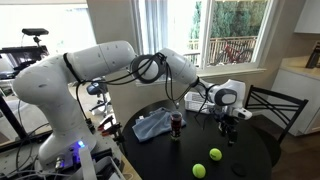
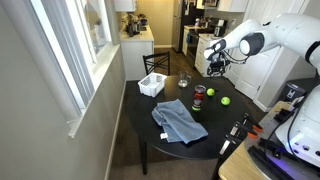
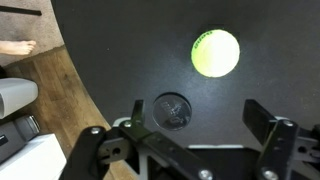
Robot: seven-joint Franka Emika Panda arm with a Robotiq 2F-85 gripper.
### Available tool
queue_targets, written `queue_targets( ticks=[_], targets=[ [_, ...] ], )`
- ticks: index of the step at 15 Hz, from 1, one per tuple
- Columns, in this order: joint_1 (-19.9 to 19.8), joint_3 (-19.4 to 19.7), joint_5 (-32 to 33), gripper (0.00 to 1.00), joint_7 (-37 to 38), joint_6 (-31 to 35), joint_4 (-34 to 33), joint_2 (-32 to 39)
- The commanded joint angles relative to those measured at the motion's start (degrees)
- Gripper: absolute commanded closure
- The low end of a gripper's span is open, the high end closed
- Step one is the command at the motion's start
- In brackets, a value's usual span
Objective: Put one tennis ball in the container.
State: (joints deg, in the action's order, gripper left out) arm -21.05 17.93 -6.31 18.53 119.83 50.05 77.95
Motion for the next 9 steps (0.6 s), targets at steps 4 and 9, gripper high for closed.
queue_targets(
  ticks=[4,9],
  targets=[
    [0.0,0.0,0.0,0.00,0.0,0.0,-0.5,0.2],
    [0.5,-1.7,-1.8,0.00,-0.9,20.3,7.0,-1.7]
  ],
)
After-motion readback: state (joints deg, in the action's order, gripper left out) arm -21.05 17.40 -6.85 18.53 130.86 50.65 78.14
